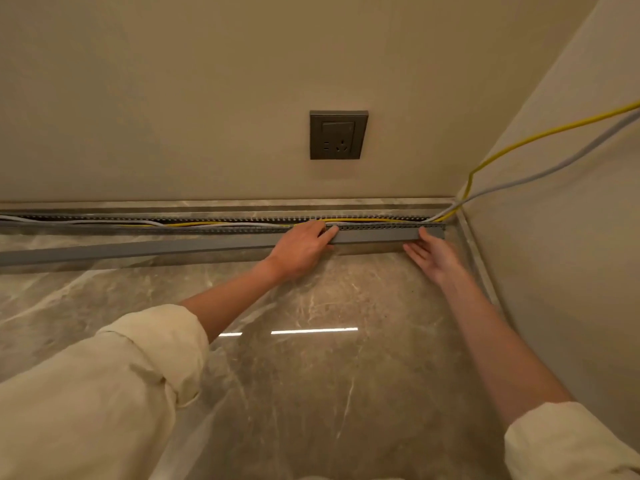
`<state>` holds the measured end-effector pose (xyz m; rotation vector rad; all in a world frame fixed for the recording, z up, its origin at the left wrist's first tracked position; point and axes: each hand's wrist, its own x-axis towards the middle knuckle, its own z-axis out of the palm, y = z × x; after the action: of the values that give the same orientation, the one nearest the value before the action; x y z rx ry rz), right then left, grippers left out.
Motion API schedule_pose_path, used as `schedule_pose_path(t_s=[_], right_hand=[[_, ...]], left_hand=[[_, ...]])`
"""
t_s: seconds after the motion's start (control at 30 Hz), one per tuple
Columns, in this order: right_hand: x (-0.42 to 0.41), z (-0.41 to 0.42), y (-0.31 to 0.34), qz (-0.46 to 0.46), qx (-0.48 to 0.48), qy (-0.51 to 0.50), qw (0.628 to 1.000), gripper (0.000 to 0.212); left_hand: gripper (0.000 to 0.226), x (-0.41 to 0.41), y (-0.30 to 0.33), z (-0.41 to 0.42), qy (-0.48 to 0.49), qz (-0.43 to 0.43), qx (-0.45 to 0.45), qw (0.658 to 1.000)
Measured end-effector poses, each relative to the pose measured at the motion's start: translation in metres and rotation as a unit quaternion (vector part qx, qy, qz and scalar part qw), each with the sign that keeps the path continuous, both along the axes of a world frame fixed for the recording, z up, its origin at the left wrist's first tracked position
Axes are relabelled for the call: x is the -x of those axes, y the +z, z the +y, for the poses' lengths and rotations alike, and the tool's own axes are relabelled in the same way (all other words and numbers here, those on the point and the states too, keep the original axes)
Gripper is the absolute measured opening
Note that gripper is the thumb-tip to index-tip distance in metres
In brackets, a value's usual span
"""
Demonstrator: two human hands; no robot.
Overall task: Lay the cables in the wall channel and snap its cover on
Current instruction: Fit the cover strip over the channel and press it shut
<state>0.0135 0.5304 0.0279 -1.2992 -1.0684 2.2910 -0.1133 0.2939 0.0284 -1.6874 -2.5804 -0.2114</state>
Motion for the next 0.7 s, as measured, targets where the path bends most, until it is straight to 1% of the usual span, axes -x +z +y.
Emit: schedule_pose_path(t_s=[0.07,0.13,0.17,0.23,0.27,0.3,0.33,0.4,0.47,0.5,0.53,0.63,0.7], right_hand=[[0.0,0.012,-0.001,-0.006,-0.014,0.0,1.0,0.028],[0.001,0.022,0.0,-0.008,-0.036,0.004,0.999,0.014],[0.003,0.027,0.0,-0.013,-0.052,0.004,0.999,0.013],[0.008,0.039,-0.002,-0.038,-0.1,-0.014,0.994,0.017],[0.01,0.045,-0.004,-0.061,-0.141,-0.033,0.988,0.02],[0.012,0.052,-0.007,-0.094,-0.2,-0.05,0.974,0.022],[0.013,0.059,-0.011,-0.136,-0.269,-0.055,0.952,0.022],[0.01,0.07,-0.016,-0.222,-0.406,-0.023,0.886,0.025],[0.007,0.072,-0.018,-0.259,-0.512,0.022,0.819,0.031],[0.006,0.072,-0.016,-0.261,-0.545,0.036,0.796,0.033],[0.005,0.071,-0.014,-0.255,-0.564,0.044,0.784,0.034],[0.007,0.072,-0.011,-0.229,-0.586,0.06,0.775,0.028],[0.007,0.076,-0.011,-0.222,-0.593,0.091,0.769,0.027]], left_hand=[[0.034,0.004,0.003,0.001,0.006,0.002,-0.015,1.0],[0.034,0.01,0.006,0.003,0.016,-0.001,-0.024,1.0],[0.034,0.014,0.008,0.004,0.02,0.0,-0.027,0.999],[0.035,0.023,0.01,0.005,0.029,0.0,-0.034,0.999],[0.036,0.027,0.011,0.006,0.035,0.0,-0.037,0.999],[0.036,0.03,0.013,0.007,0.04,0.0,-0.04,0.998],[0.035,0.033,0.014,0.01,0.043,-0.001,-0.04,0.998],[0.034,0.039,0.015,0.015,0.046,-0.004,-0.034,0.998],[0.034,0.042,0.016,0.02,0.052,-0.009,-0.025,0.998],[0.034,0.044,0.015,0.022,0.055,-0.013,-0.021,0.998],[0.034,0.045,0.014,0.024,0.056,-0.016,-0.016,0.998],[0.033,0.047,0.009,0.027,0.051,-0.034,-0.003,0.998],[0.034,0.046,0.007,0.029,0.054,-0.056,0.001,0.997]])
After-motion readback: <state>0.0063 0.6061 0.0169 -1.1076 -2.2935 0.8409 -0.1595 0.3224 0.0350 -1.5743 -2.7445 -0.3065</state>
